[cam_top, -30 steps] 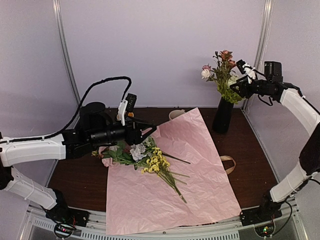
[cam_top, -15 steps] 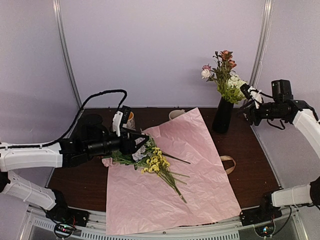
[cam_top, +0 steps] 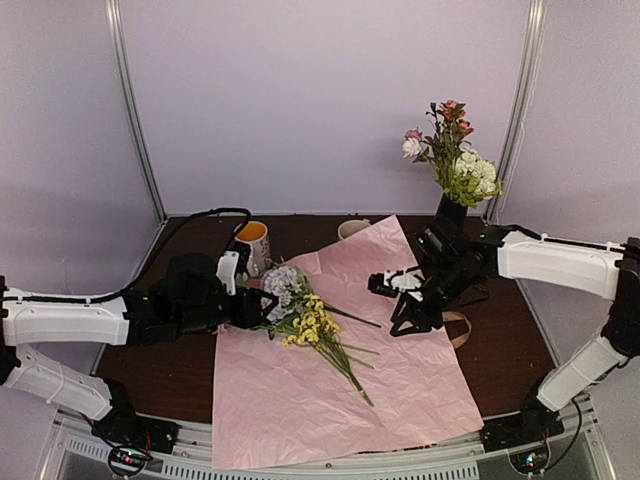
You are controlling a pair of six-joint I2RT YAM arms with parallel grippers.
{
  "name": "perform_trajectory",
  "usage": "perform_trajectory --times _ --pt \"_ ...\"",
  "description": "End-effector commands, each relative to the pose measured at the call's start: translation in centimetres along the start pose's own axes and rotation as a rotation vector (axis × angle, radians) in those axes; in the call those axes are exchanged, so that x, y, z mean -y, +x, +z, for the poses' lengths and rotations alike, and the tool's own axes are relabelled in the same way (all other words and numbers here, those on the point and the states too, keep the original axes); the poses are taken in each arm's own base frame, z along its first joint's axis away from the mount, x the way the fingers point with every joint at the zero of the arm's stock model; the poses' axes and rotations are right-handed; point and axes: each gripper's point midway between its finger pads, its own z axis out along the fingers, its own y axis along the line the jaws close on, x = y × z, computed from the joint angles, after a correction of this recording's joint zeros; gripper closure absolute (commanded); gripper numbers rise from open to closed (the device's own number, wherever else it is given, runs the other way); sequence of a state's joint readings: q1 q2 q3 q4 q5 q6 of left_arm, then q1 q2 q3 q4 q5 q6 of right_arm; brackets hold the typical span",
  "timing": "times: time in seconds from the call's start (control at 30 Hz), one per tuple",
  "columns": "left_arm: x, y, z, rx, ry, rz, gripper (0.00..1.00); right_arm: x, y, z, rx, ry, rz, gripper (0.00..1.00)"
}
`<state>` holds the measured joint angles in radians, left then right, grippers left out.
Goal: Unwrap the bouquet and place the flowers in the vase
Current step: Move the fake flower onto the flattened wrapping paper.
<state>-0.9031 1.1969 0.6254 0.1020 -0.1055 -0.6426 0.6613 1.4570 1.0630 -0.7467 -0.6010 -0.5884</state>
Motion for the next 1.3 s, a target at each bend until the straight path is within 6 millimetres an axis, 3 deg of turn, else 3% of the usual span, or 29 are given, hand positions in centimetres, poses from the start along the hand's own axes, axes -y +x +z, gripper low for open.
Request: perform_trajectory --times 0.0,0.1,0.23,0.43,0.7,0.9,1.03,1.17,1.27 --pt "-1.9 -0.5 -0.3 0.031 -0.115 -0.088 0.48 3.5 -2.9 3.8 -0.049 0.085 0.014 0.68" --pt "-2.8 -0.1 -0.8 0.019 -0.165 -0.121 0.48 4.4 -3.9 6.1 -0.079 0.087 0.033 0.69" --pt "-4.6 0.5 -1.9 0.018 -0.248 -0.141 0.48 1.8 -6.2 7.2 -0.032 -0.034 0.031 0.69" --pt "-6.6 0.1 -3.6 0.077 -0.335 -0.148 0.47 -1.1 -5.1 10.4 -0.156 -0.014 -0.032 0.71" --pt "-6.7 0.2 -3.5 0.076 -0.342 -0.125 0.47 1.6 -2.2 9.7 -0.241 0.124 -0.008 0.75" --pt "-6.5 0.3 -2.8 0.068 -0.338 -0.110 0.47 2.3 -1.0 11.2 -0.300 0.129 -0.009 0.74" --pt "-6.4 0.1 -2.7 0.065 -0.337 -0.105 0.47 1.7 -1.9 12.0 -0.264 0.076 0.008 0.66" --pt "-6.3 -0.1 -2.9 0.067 -0.335 -0.105 0.47 0.2 -4.1 12.1 -0.191 -0.041 0.049 0.58" --pt "-6.5 -0.1 -3.2 0.073 -0.340 -0.109 0.47 -0.2 -5.3 12.1 -0.159 -0.077 0.090 0.57"
